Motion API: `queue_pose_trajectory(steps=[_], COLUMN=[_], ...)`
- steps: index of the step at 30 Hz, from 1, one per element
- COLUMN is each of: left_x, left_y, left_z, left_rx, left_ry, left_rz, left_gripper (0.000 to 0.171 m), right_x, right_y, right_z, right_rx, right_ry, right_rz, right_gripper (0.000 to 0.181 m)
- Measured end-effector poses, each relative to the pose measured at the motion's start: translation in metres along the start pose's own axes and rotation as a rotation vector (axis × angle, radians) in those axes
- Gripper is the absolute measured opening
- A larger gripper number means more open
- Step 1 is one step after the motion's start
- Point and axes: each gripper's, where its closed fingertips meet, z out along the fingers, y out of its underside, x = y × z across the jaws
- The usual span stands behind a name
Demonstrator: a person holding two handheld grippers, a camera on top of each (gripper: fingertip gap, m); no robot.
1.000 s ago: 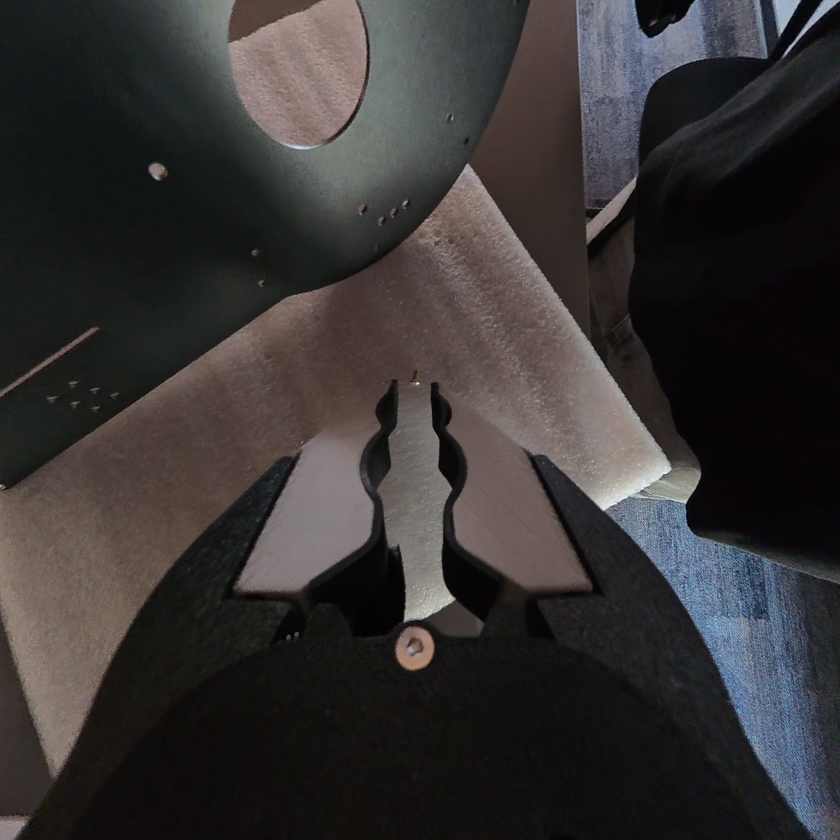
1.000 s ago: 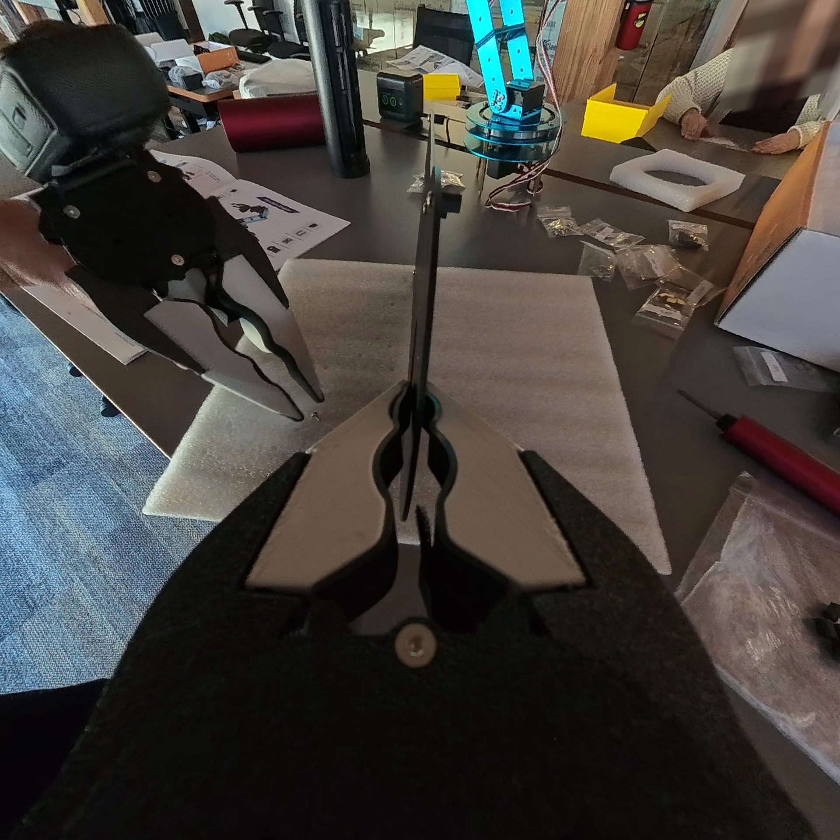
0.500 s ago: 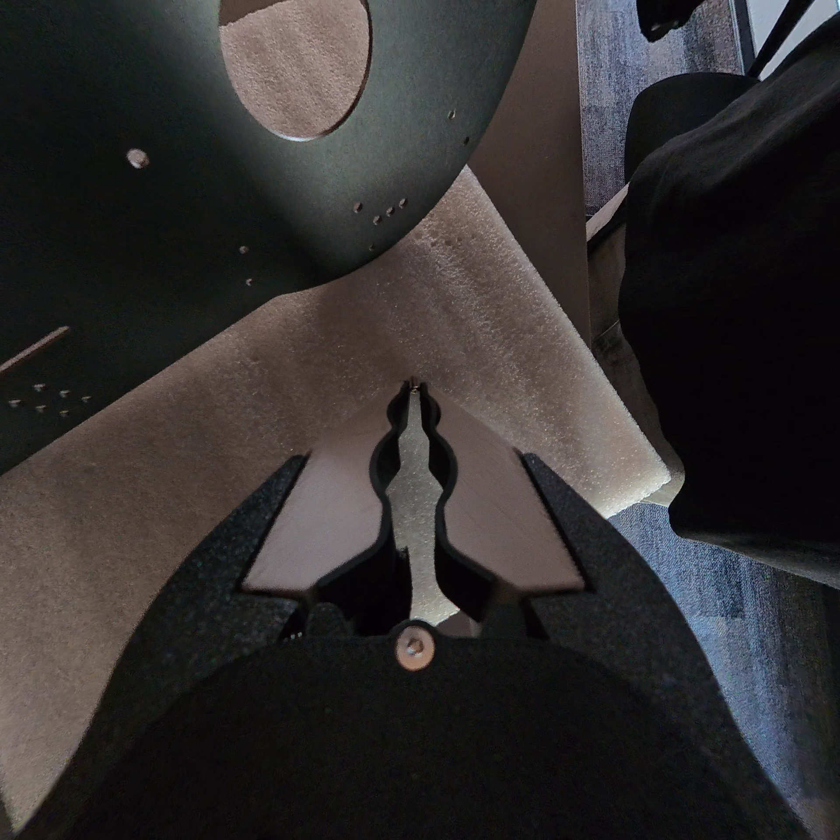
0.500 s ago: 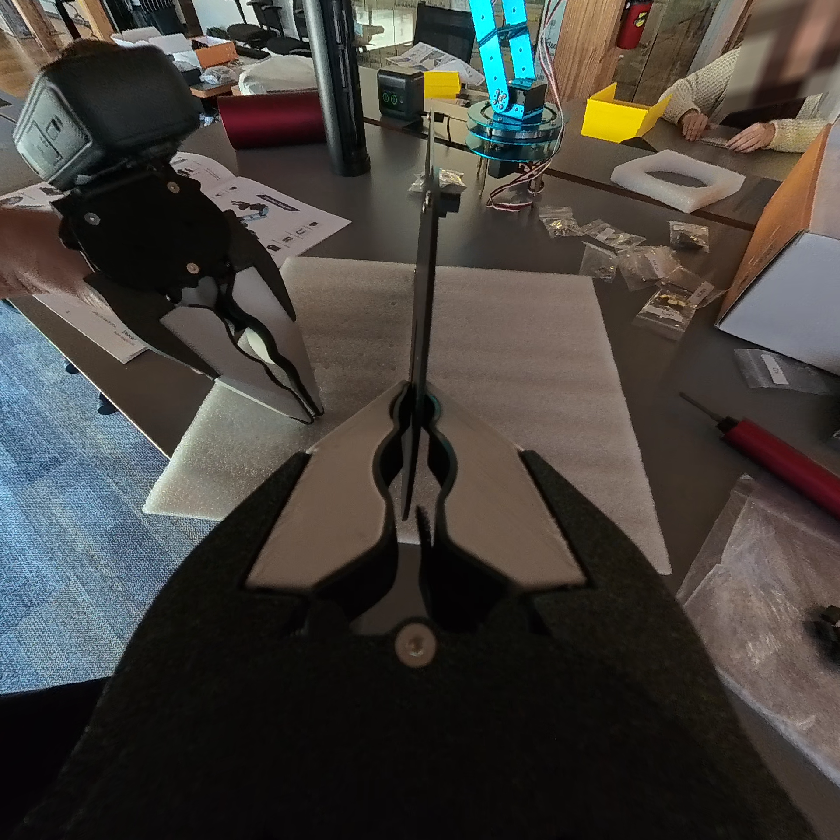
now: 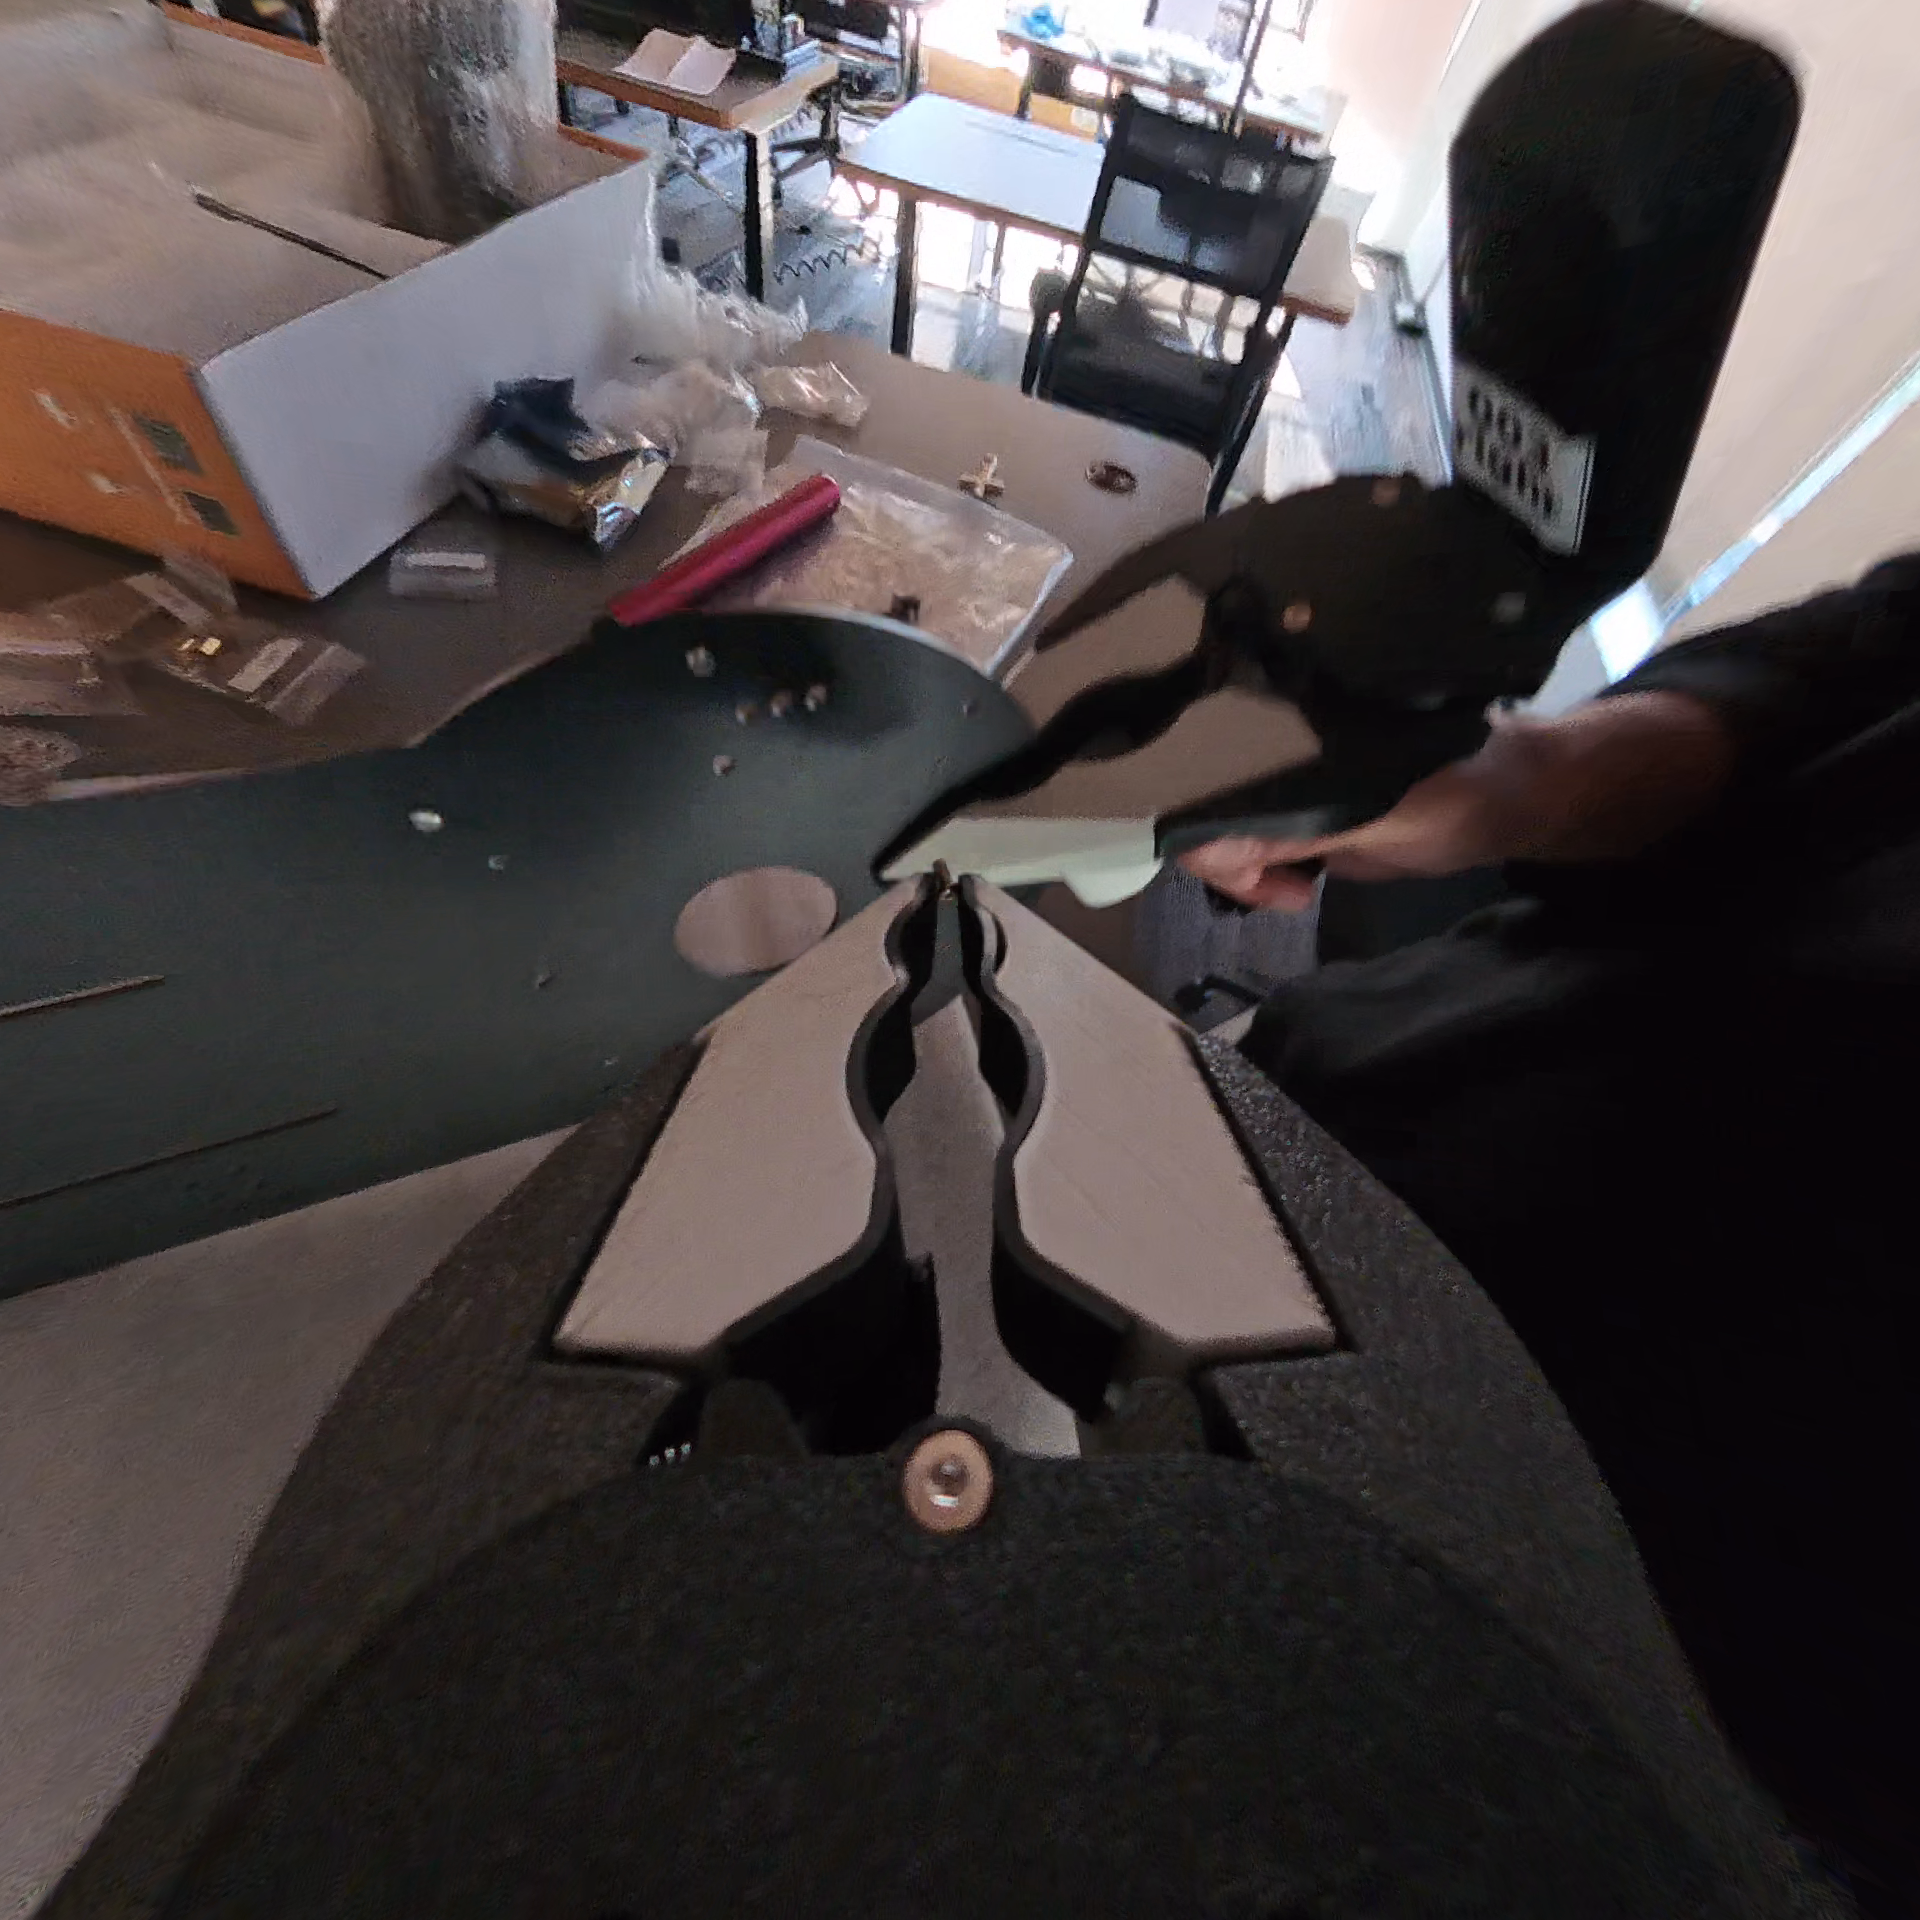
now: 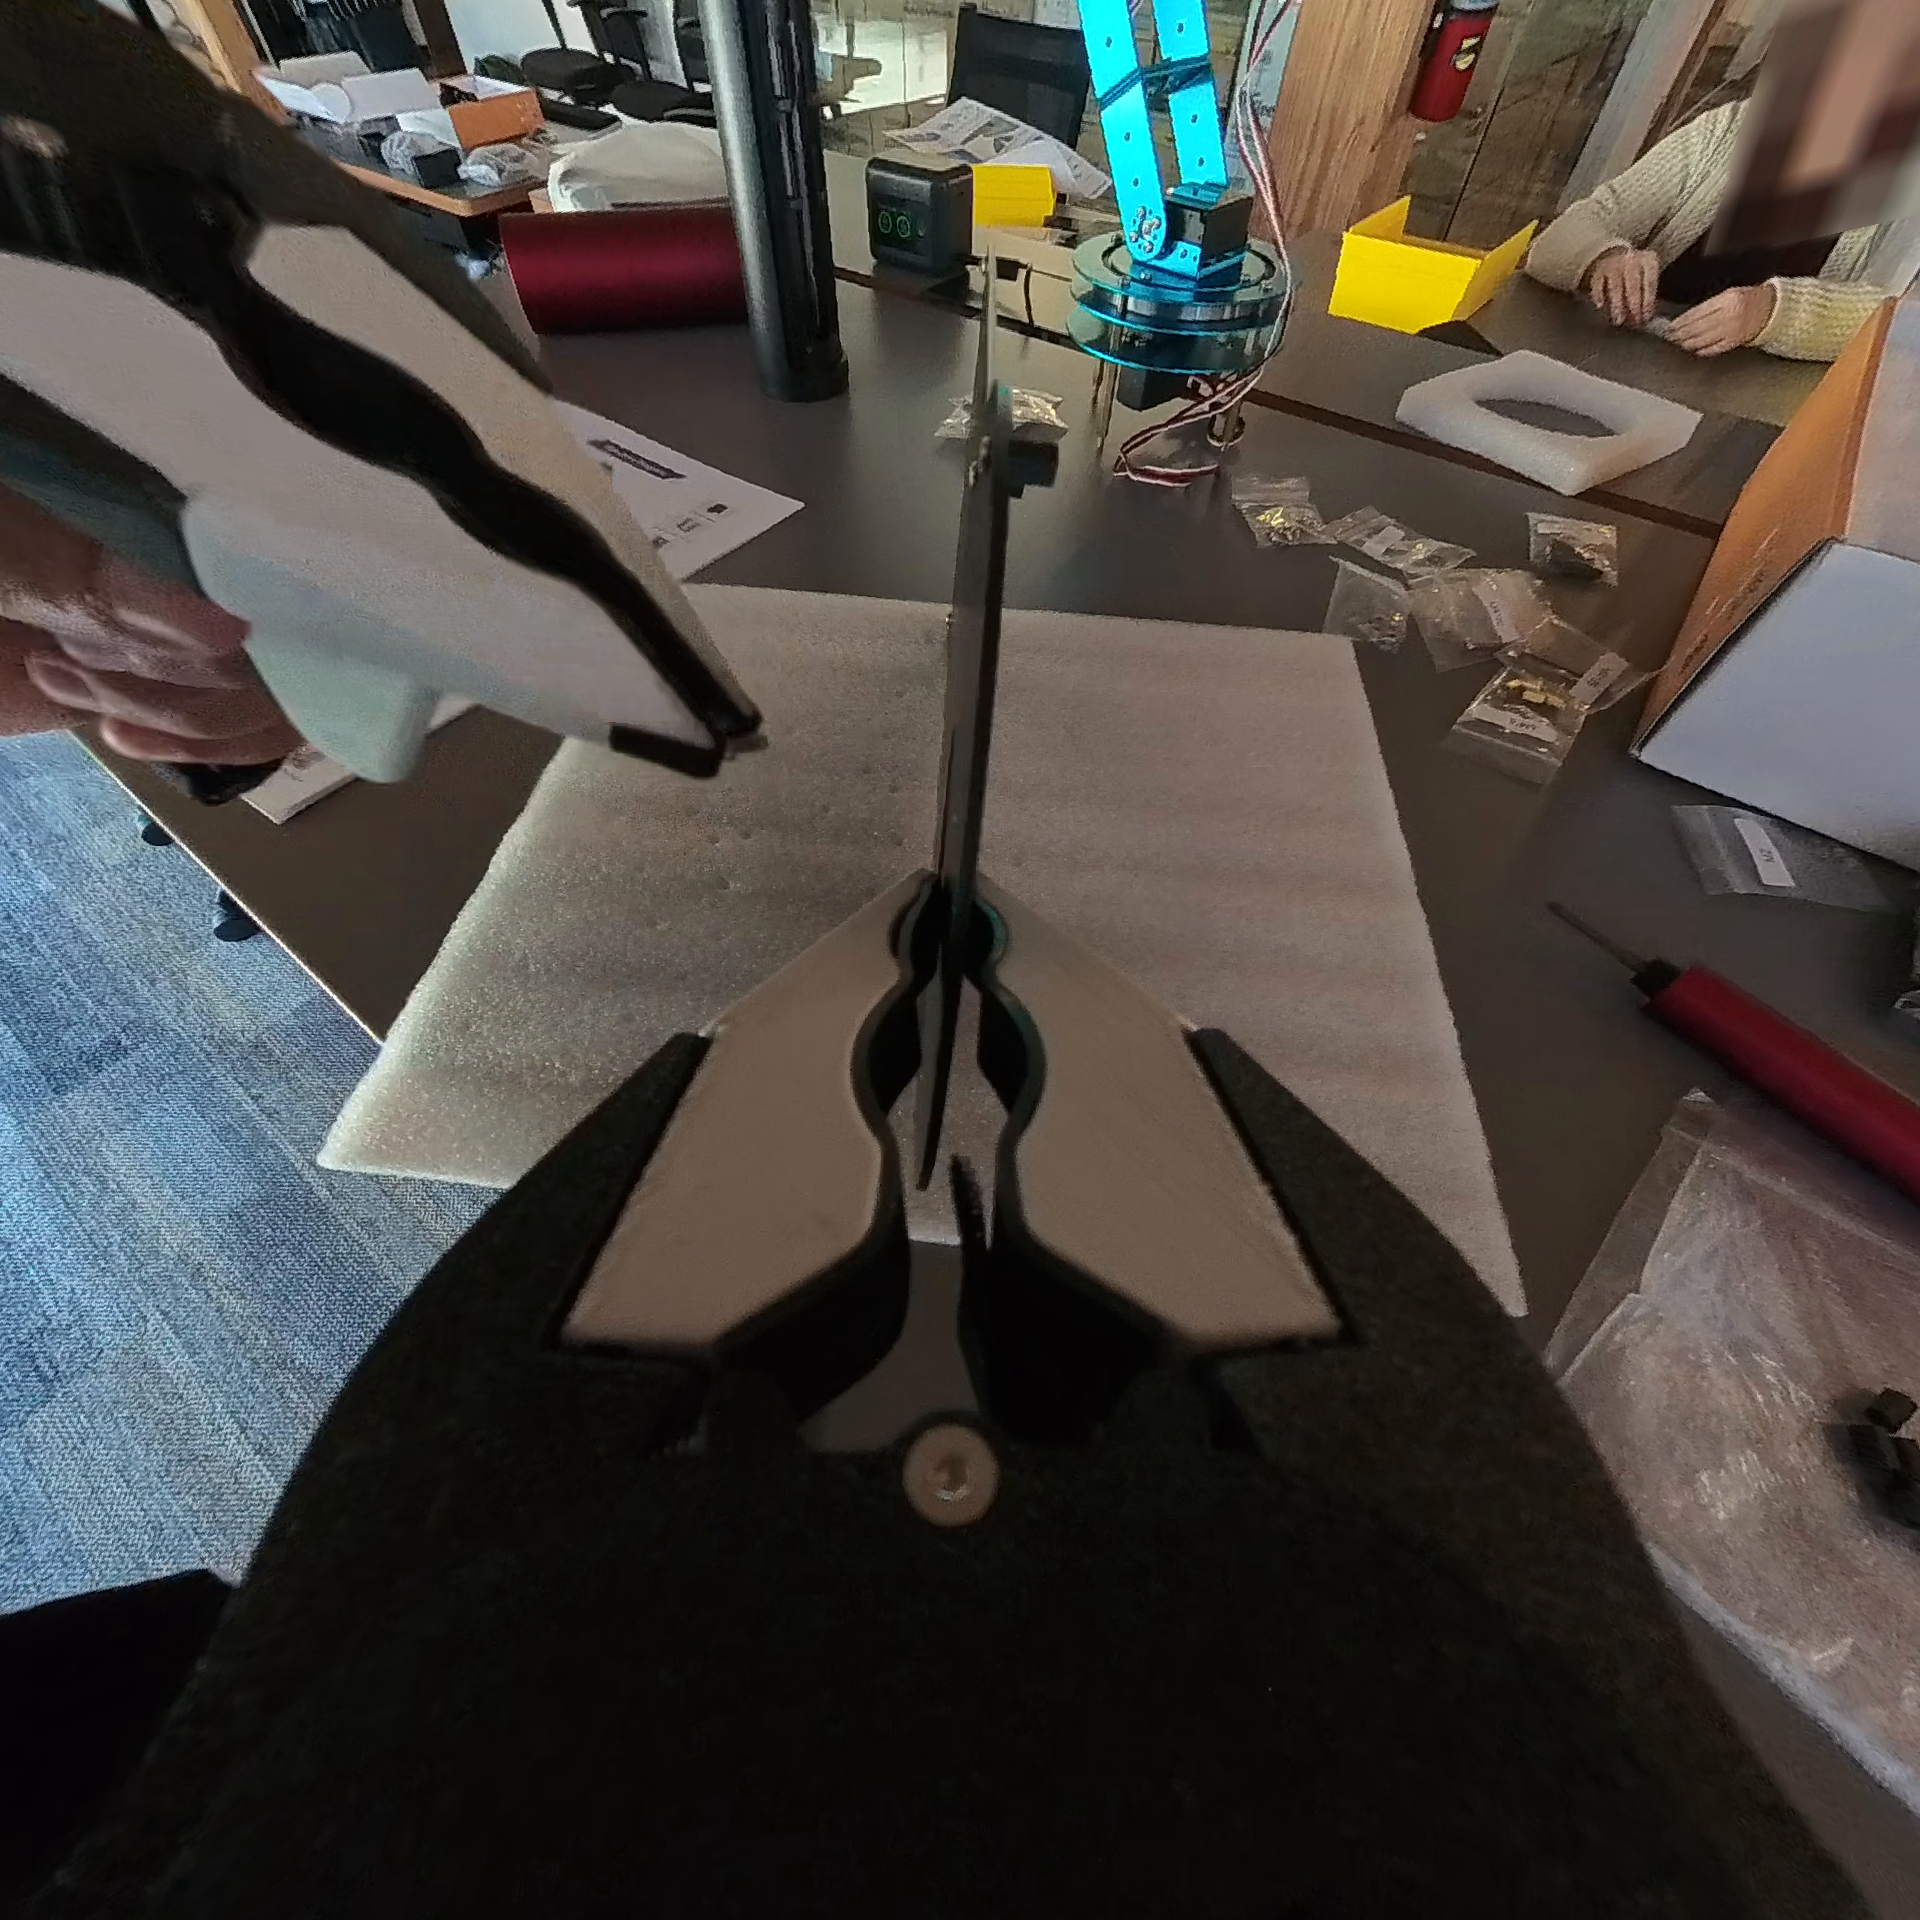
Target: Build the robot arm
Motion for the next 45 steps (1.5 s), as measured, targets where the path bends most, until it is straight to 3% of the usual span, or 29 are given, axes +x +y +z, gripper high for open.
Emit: queue_pose_trajectory(steps=[4,9,19,26,45], left_x=[0.006,0.004,0.008,0.012,0.01], left_y=[-0.023,-0.022,-0.023,-0.025,-0.024], left_z=[0.01,0.023,0.032,0.032,0.028], left_rx=[0.045,-0.011,-0.056,-0.047,-0.011], left_ry=[0.03,0.022,0.036,0.03,0.077], left_rz=[-0.11,-0.128,-0.042,0.11,0.196], left_gripper=[0.003,0.001,0.0,0.0,0.0], right_x=[0.002,0.002,0.002,0.002,0.0], right_y=[0.0,0.0,0.0,0.0,0.0], right_z=[0.0,0.0,0.0,0.0,0.0], right_rx=[0.003,0.004,0.004,0.0,-0.005], right_ry=[-0.01,-0.014,-0.018,-0.018,-0.017], right_rz=[0.015,0.006,0.003,0.0,-0.004], right_gripper=[0.001,0.001,0.001,0.001,0.0])
